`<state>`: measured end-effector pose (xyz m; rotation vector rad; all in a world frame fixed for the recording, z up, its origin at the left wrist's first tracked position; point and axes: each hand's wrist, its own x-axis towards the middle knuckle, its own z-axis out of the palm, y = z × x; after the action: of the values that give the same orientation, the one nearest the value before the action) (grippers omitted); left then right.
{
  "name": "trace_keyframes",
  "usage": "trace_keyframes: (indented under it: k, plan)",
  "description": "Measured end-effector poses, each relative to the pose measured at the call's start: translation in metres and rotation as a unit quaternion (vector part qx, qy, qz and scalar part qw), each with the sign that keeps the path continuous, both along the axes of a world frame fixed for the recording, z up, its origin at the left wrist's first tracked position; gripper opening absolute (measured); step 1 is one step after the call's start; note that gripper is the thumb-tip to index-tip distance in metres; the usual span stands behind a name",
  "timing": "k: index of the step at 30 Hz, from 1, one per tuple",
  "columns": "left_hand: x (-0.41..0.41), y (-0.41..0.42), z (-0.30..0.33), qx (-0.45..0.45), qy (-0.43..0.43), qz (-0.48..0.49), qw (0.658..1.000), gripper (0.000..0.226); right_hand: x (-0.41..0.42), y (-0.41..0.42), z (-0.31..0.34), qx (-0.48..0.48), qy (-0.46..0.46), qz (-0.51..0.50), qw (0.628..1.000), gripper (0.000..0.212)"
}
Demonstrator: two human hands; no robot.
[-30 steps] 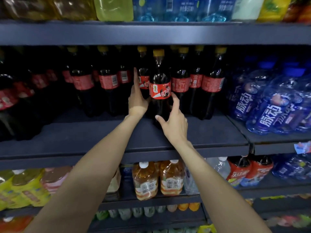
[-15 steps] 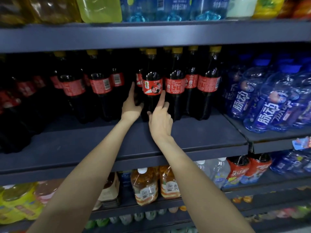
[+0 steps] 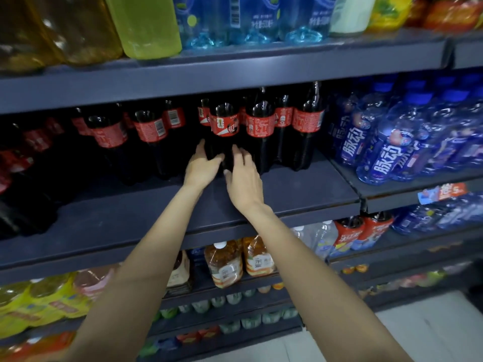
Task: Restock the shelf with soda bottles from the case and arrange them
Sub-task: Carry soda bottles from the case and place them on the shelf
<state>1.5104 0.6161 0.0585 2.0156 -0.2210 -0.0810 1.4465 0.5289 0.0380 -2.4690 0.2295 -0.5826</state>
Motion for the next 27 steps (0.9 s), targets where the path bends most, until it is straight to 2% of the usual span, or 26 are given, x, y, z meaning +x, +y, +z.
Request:
trace_keyframes:
  k: [2,4,8,12,15,17,20,23,25,27]
  plan:
    - [-0.024,0.005,0.007,0.068,-0.034,0.009,0.997,0.063,-0.033,-0.011,0.004,0.003,-0.001,0.028,1.0,0.046]
    - [-0.056,0.004,0.013,0.101,-0.075,0.007,0.992,0.053,-0.067,-0.028,0.006,-0.013,0.009,0.015,1.0,0.033]
    - [-0.131,-0.022,0.017,0.133,-0.161,-0.028,0.978,0.03,-0.141,-0.077,0.0,-0.037,0.067,-0.034,0.997,0.031]
    - [-0.209,-0.082,-0.007,0.165,-0.223,-0.13,0.952,0.016,-0.24,-0.141,-0.024,-0.03,0.143,-0.073,0.987,0.027]
    - [-0.273,-0.148,-0.039,0.188,-0.223,-0.207,0.934,0.015,-0.329,-0.19,-0.056,-0.009,0.198,-0.139,0.97,0.027]
    - [-0.32,-0.195,-0.066,0.151,-0.206,-0.288,0.923,0.016,-0.393,-0.224,-0.082,0.002,0.231,-0.188,0.955,0.028]
    - [-0.396,-0.266,-0.112,0.098,-0.285,-0.413,0.859,0.021,-0.493,-0.275,-0.118,0.043,0.281,-0.261,0.923,0.029]
    - [-0.476,-0.339,-0.156,0.097,-0.303,-0.504,0.803,0.021,-0.598,-0.322,-0.147,0.085,0.339,-0.317,0.882,0.032]
    - [-0.529,-0.386,-0.183,0.154,-0.263,-0.581,0.754,0.022,-0.667,-0.35,-0.162,0.115,0.372,-0.354,0.85,0.034]
    - [-0.58,-0.432,-0.202,0.263,-0.187,-0.65,0.688,0.03,-0.732,-0.372,-0.174,0.149,0.39,-0.394,0.819,0.034]
